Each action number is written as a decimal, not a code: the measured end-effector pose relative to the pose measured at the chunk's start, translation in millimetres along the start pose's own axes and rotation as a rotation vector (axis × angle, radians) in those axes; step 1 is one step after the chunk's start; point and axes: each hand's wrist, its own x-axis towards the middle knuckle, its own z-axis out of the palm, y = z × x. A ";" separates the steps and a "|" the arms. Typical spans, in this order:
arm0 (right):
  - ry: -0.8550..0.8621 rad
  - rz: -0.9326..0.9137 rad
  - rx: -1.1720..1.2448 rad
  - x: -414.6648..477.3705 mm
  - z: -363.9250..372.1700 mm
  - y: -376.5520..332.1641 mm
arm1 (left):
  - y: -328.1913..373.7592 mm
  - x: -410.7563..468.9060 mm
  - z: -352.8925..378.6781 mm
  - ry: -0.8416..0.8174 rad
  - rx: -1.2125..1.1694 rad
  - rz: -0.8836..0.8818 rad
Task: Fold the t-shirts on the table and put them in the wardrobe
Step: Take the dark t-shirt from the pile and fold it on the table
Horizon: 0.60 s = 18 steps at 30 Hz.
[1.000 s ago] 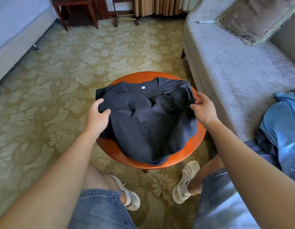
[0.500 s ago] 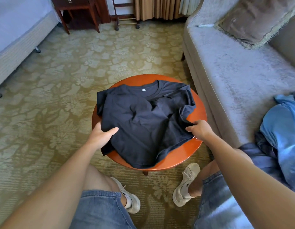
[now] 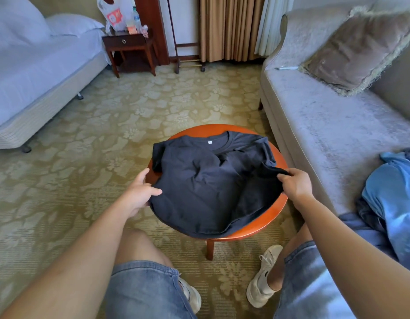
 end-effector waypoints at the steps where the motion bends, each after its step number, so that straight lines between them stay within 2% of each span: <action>1: 0.005 -0.012 0.016 -4.5 -3.4 -3.7 | 5.2 -6.7 1.1 0.004 -0.037 0.040; 11: 0.060 -0.132 0.185 -41.2 -32.3 -26.1 | 37.3 -53.0 15.0 -0.002 -0.146 0.275; 15: 0.057 -0.165 0.282 -50.7 -40.6 -36.9 | 43.7 -63.8 23.0 0.063 -0.156 0.349; 18: 0.007 -0.189 0.337 -51.8 -41.8 -39.6 | 49.5 -69.6 28.9 0.090 -0.266 0.376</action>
